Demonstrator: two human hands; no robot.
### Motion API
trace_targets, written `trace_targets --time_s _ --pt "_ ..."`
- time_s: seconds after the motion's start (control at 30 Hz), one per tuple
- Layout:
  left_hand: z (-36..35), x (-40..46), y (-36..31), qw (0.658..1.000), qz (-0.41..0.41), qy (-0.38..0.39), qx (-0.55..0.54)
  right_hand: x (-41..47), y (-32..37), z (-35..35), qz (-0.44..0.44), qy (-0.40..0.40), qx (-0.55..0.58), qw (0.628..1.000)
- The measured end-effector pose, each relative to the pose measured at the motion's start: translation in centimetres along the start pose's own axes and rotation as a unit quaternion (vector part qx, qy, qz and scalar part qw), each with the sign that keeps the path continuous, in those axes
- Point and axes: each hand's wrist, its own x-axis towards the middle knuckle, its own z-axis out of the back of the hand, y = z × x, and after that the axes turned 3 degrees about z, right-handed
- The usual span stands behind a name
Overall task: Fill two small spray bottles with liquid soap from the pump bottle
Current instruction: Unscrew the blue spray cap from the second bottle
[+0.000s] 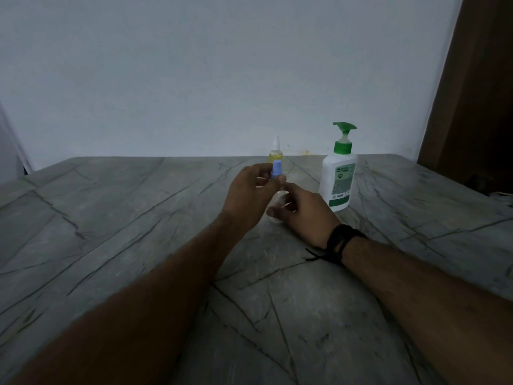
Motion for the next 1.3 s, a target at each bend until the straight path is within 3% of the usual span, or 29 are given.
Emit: trace_targets --time_s 0.2,0.3,0.4,0.47,0.57,0.67,0.87,1.0,1.13,1.2,1.3 --pt "2.6 0.6 -2.6 0.982 -0.030 -0.111 -0.152 -0.1 -0.1 0.0 -0.003 -0.008 0.003 1.000" --pt "3.4 0.7 -1.5 0.985 -0.064 -0.143 -0.072 -0.2 0.0 0.0 -0.005 -0.009 0.001 1.000" --pt "3.1 0.6 1.3 0.976 -0.089 -0.071 0.185 -0.2 0.3 -0.1 -0.008 -0.004 -0.003 1.000" --pt "2.7 0.6 2.8 0.953 -0.041 0.011 0.302 -0.2 0.3 -0.1 -0.004 -0.004 -0.003 1.000" --pt "2.3 0.6 3.1 0.935 0.051 0.101 0.337 -0.3 0.4 -0.1 0.003 -0.009 -0.004 1.000" --pt "1.9 0.7 3.1 0.922 0.051 0.134 0.359 -0.3 0.3 -0.1 0.007 -0.007 -0.005 1.000" --pt "1.0 0.2 2.8 0.938 0.022 0.206 0.279 -0.3 0.5 -0.1 0.012 -0.019 0.007 1.000" --pt "0.4 -0.4 2.4 0.965 0.002 0.158 0.207 -0.1 0.4 -0.2 0.020 -0.021 0.019 0.999" --pt "0.4 -0.8 1.9 0.971 0.005 0.129 0.201 0.0 0.2 -0.3 -0.001 -0.015 0.031 0.999" --pt "0.4 -0.7 1.9 0.973 0.012 0.125 0.194 -0.2 0.6 -0.2 0.008 -0.048 0.032 0.998" --pt "0.4 -0.6 2.1 0.970 0.018 0.132 0.203 -0.7 2.2 0.6 0.095 -0.124 -0.016 0.988"
